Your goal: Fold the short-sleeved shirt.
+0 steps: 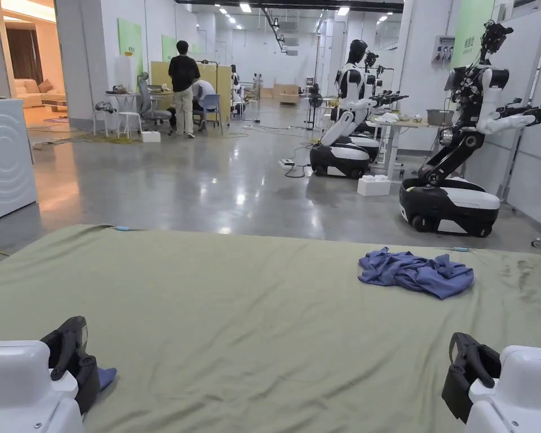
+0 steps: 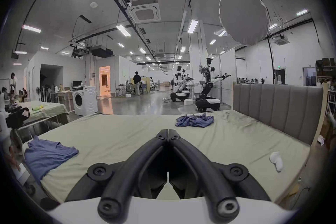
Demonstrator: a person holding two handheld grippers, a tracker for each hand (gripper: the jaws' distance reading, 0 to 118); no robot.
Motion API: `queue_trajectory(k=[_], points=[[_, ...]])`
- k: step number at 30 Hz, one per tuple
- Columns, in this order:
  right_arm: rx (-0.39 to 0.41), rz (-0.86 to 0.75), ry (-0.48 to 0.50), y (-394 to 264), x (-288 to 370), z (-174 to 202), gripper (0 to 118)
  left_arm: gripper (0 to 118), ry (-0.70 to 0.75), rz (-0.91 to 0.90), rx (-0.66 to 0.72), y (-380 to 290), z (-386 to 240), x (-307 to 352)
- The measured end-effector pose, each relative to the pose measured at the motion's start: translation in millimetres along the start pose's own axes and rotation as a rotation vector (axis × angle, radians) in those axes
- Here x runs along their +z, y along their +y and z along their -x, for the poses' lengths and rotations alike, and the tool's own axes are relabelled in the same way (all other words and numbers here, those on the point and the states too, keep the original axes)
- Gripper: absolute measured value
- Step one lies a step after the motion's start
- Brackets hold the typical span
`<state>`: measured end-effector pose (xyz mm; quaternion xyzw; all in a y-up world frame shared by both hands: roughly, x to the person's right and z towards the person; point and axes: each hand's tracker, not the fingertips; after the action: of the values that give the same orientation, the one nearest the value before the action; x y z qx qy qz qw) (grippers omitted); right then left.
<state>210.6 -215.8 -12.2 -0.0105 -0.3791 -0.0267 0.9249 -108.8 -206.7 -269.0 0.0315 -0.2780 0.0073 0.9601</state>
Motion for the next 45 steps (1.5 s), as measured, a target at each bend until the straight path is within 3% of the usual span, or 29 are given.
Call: queue_trajectory(k=[1,7,17,45], points=[[-0.033,0.008,0.016,-1.4,-1.7,0.1,2,0,0.005,-0.003,-0.002,-0.3,-1.5,1.5],[-0.048,0.049,0.007,-8.7,0.5,-6.8,2,0,-0.008,0.011,-0.011,-2.7,-4.6,5.7],[-0.008,0.050,0.006,-5.0,7.0,-8.9,2,0,-0.037,0.042,-0.020,-4.0,-8.1,9.0],[-0.007,0.057,0.022,-3.5,3.3,-7.5,2,0,-0.068,0.035,-0.044,2.9,-19.2,7.7]])
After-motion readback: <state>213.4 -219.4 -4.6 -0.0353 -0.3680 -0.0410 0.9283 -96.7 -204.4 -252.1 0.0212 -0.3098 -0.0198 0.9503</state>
